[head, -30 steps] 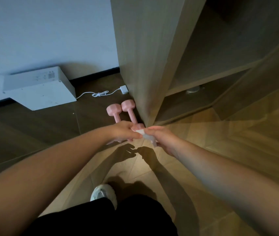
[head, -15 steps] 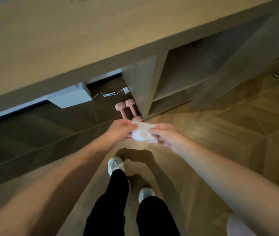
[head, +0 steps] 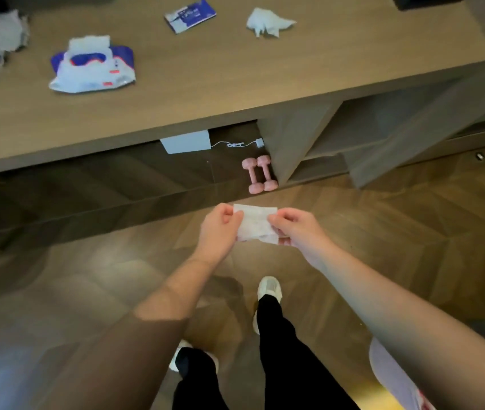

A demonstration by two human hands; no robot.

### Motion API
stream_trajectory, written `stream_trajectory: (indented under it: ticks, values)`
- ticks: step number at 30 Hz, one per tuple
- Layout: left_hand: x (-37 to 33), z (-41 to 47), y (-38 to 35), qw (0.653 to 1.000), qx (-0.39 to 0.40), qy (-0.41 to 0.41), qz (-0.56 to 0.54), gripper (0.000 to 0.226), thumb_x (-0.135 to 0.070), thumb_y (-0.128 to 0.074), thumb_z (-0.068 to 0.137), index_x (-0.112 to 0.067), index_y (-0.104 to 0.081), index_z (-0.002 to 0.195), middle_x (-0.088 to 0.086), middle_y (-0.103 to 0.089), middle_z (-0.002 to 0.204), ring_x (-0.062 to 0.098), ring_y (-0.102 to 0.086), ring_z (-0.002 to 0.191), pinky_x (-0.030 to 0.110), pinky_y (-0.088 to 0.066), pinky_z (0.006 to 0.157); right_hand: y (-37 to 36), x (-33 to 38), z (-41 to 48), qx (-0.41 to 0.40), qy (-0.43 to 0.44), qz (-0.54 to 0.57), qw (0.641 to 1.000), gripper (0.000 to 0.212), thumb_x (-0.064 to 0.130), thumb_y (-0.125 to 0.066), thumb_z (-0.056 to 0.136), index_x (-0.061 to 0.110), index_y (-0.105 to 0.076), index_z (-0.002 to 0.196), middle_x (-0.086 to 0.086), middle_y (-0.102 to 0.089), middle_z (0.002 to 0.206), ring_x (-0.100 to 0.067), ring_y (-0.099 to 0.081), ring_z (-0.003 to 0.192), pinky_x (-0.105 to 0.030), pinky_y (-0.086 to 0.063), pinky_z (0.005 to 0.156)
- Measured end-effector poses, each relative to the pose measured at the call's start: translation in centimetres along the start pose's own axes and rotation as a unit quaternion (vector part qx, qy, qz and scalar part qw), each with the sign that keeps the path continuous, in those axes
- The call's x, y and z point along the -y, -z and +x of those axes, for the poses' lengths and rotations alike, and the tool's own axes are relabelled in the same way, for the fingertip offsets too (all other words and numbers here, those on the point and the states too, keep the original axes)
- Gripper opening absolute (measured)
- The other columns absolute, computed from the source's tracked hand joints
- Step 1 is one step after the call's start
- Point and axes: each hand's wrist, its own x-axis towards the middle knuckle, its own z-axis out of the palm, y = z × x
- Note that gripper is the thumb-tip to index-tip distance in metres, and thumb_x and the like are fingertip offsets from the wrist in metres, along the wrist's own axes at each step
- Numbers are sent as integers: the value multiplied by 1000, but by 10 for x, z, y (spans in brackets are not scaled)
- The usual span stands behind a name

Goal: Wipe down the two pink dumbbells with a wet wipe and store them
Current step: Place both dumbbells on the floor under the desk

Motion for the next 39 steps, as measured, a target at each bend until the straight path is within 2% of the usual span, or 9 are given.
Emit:
stream_trajectory:
  ticks: [5,12,15,17,23,27,30,36,39]
  values:
    - [66,-65,98,995,-79,-20,-63,16,-15,-55,101,-14,-56,85,1,-65,73,2,-59,46,14,-44,44,-112,-6,-59,45,62,-9,997,16,13,-63,95,4,-64,83,4,-54,62,-8,-51,58,-18,-44,55]
    - [146,-137,235,992,-113,-24,-49,16,-21,-55,100,-17,-56,84,3,-63,78,17,-61,67,15,-47,49,-259,-19,-130,94,83,-26,992,28,19,-64,95,16,-64,66,6,-55,58,-13,-50,60,-29,-44,64]
    - [171,-147,283,992,-106,2,-71,15,-22,-55,100,-13,-58,88,7,-65,85,23,-64,74,35,-58,68,-313,-11,-144,98,88,-29,991,27,15,-63,95,14,-63,67,2,-55,60,-17,-50,64,-37,-42,71]
    - [186,-147,317,990,-114,16,-86,15,-22,-55,100,-12,-61,90,6,-66,87,20,-64,72,33,-58,64,-351,-3,-149,96,90,-32,991,20,14,-63,94,12,-66,74,-1,-58,69,-21,-54,74,-40,-44,75]
    - [234,-125,441,979,-109,49,-162,16,-24,-56,100,-17,-63,88,6,-69,95,19,-69,82,27,-60,64,-481,18,-134,109,85,-46,989,15,17,-62,95,12,-68,82,-8,-64,86,-21,-62,83,-35,-55,79]
    - [281,-120,552,977,-108,80,-165,14,-22,-59,97,-13,-63,87,10,-69,101,25,-70,93,33,-61,71,-599,32,-124,134,63,-46,988,12,12,-61,96,8,-70,88,-1,-66,75,-11,-63,67,-21,-51,59]
    - [316,-128,637,972,-134,91,-171,16,-21,-60,98,-12,-63,85,6,-68,92,20,-67,84,22,-56,56,-692,47,-131,164,32,-60,984,14,12,-61,95,0,-70,97,-6,-68,82,-14,-64,72,-24,-53,63]
    - [364,-128,780,937,-172,120,-280,12,-22,-59,99,-14,-66,95,8,-70,96,18,-68,84,22,-55,58,-852,84,-140,178,41,-123,975,13,17,-63,94,8,-71,92,-14,-66,91,-27,-63,87,-40,-54,83]
    - [391,-126,845,935,-170,118,-289,13,-23,-58,100,-12,-66,99,11,-71,102,25,-71,92,31,-61,67,-927,84,-142,164,33,-138,976,13,23,-63,95,12,-70,96,-11,-69,98,-24,-64,90,-35,-55,81]
